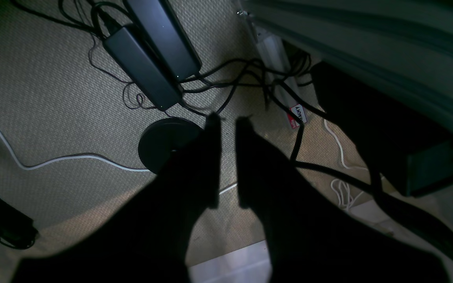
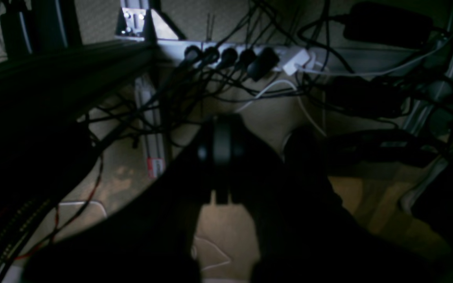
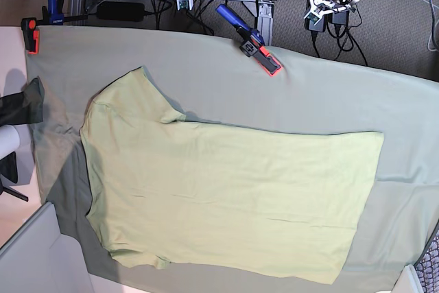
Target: Fold the T-shirt properly
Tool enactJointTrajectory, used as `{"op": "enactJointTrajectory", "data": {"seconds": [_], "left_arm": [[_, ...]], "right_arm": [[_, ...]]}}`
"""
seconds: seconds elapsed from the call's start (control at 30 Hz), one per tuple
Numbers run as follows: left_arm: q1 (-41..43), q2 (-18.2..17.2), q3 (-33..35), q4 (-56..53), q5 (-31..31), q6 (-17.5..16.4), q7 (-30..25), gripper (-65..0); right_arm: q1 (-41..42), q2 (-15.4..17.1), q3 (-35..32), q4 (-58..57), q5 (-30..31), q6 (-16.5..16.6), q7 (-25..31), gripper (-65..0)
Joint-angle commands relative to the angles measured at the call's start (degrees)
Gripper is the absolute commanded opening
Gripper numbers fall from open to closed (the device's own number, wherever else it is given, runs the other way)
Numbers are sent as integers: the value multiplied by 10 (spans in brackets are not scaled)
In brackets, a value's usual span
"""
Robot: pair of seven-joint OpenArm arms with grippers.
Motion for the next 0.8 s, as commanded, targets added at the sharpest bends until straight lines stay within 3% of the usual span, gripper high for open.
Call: {"op": "enactJointTrajectory", "data": {"seconds": [0.0, 0.2, 0.57, 0.77], "left_arm": [[0, 0, 0, 4, -1, 2, -4, -595], [0, 0, 0, 4, -1, 2, -4, -594], [0, 0, 0, 4, -1, 2, -11, -594], [0, 0, 0, 4, -1, 2, -10, -594]], "right_arm": [[-2, 5, 1, 4, -2, 0, 7, -650], [-2, 6, 1, 4, -2, 0, 55, -650], [-2, 6, 1, 4, -2, 0, 55, -650], [-2, 6, 1, 4, -1, 0, -3, -650]]}}
